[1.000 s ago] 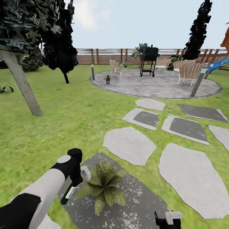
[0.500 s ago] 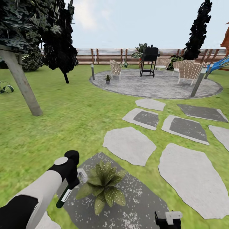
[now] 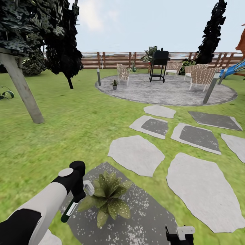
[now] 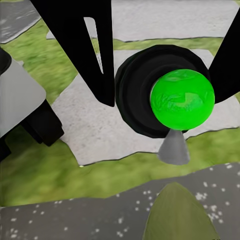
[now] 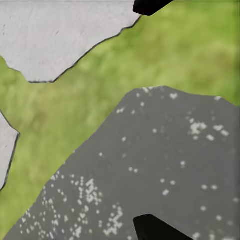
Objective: Pick up the pesticide atomizer in the garden and spray insectifuge to fully cover both potted plants in the garden.
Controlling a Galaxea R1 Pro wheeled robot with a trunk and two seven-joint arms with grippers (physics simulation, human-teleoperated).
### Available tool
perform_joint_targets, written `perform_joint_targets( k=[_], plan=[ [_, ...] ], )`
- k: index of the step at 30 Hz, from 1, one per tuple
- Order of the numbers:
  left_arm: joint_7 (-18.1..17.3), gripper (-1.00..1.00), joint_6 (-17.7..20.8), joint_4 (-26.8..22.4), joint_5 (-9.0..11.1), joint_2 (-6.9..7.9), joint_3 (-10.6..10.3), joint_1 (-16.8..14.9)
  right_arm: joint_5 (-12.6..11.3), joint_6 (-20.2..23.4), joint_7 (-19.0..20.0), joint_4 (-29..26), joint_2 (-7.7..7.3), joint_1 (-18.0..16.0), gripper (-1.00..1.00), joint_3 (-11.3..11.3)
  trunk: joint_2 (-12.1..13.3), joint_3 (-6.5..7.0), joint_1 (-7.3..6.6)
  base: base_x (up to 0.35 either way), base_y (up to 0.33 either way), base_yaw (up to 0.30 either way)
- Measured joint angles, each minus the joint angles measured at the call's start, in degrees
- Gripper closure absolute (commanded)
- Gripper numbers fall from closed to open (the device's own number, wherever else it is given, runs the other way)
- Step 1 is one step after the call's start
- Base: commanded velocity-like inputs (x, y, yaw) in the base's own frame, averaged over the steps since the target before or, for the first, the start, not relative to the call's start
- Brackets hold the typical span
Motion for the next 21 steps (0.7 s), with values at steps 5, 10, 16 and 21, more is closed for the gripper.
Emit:
perform_joint_targets(
  k=[5, 10, 16, 21],
  plan=[
    [0.0, 1.00, 0.0, 0.0, 0.0, -0.13, -0.1, 0.0, 0.0, 0.0, 0.0, 0.0, 0.00, 0.0, -1.00, 0.0, 0.0, 0.00, 0.00, 0.000, -0.001, 0.161],
    [0.1, 1.00, 0.0, 0.1, 0.0, -0.15, -0.1, 0.0, 0.0, 0.0, 0.0, 0.0, 0.00, 0.0, -1.00, 0.0, 0.0, 0.00, 0.00, 0.000, -0.177, 0.073],
    [0.2, 1.00, 0.0, 0.1, 0.0, -0.09, -0.3, 0.0, 0.0, 0.0, 0.0, 0.0, 0.00, 0.0, -1.00, 0.0, 0.0, 0.00, 0.02, -0.096, -0.242, 0.002],
    [0.2, 1.00, 0.0, 0.2, 0.0, 0.04, -0.2, 0.0, 0.0, 0.0, 0.0, 0.0, 0.00, 0.0, -1.00, 0.0, 0.0, 0.00, 0.00, -0.109, -0.032, 0.109]
  ],
)
